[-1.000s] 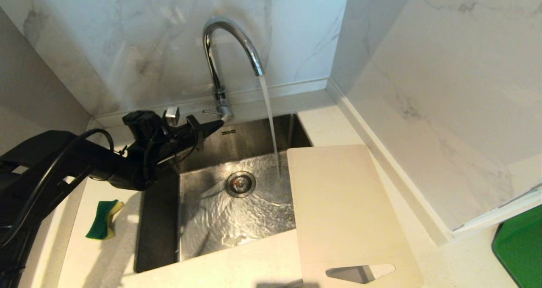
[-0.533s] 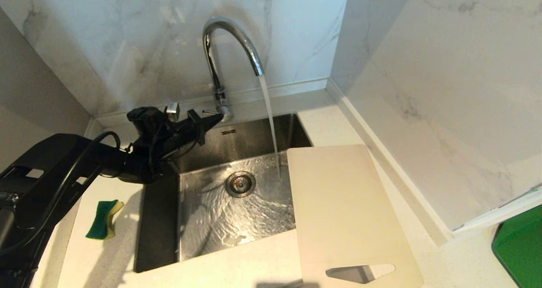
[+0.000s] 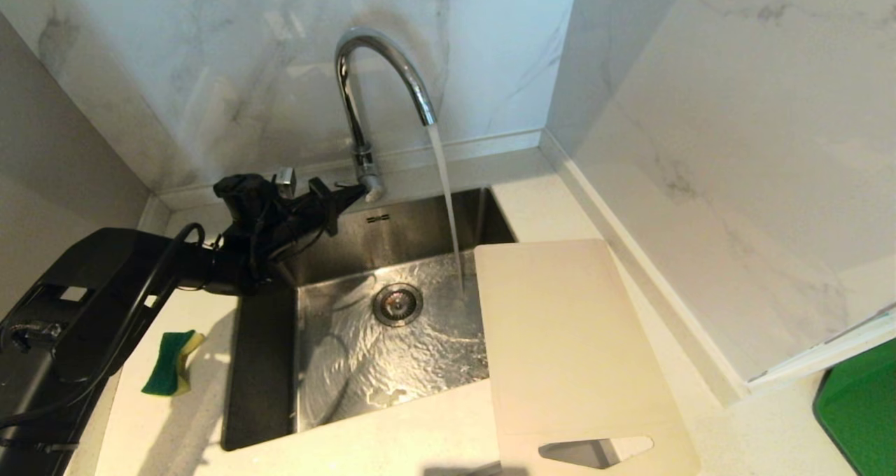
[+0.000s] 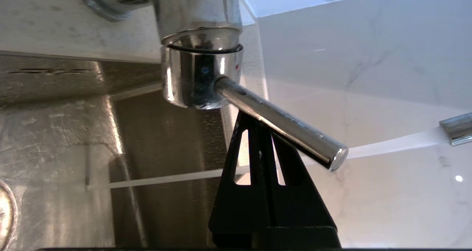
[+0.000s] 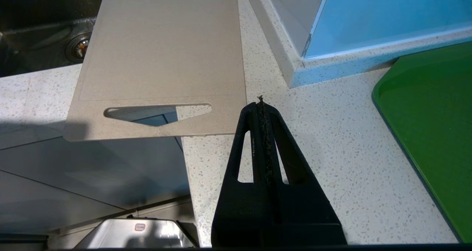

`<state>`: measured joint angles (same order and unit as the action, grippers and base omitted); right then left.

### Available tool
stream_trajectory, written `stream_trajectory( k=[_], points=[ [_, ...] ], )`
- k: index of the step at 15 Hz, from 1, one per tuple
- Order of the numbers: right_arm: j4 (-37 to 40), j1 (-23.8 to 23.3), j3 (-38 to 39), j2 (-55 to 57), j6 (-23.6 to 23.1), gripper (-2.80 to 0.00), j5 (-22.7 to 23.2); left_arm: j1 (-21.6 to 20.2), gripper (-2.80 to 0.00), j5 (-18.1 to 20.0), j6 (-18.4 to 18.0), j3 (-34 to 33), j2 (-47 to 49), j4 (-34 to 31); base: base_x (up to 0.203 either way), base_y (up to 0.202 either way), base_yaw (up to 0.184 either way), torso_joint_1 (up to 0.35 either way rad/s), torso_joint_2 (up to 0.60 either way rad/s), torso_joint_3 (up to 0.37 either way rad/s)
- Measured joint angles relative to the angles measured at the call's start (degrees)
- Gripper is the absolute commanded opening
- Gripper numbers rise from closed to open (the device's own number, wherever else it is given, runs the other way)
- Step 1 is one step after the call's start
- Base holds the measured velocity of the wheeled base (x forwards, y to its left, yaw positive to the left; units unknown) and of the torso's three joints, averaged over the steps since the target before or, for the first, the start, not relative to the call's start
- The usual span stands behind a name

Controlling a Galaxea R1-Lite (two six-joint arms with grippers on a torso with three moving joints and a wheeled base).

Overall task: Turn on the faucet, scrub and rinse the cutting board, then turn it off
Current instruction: Turn off the tap

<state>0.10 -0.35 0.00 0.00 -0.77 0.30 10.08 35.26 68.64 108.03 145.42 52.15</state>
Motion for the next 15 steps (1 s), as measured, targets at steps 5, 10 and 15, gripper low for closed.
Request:
stream_trajectory(
  k=[5,10,15],
  points=[
    [0.0,0.0,0.0,0.0,0.0,-2.8,0.0,-1.8,-2.8,0.4,3.9,3.3,1.0,-1.2,0.0,0.0,0.0,0.0,0.0,0.0],
    [0.0,0.0,0.0,0.0,0.0,-2.8,0.0,-3.0,-2.8,0.2,4.0,3.5,1.2,-1.2,0.0,0.0,0.0,0.0,0.0,0.0],
    [0.0,0.0,0.0,0.0,0.0,-2.8,0.0,-3.9,-2.8,-0.2,4.1,3.5,1.0,-1.2,0.0,0.0,0.0,0.0,0.0,0.0]
  ],
)
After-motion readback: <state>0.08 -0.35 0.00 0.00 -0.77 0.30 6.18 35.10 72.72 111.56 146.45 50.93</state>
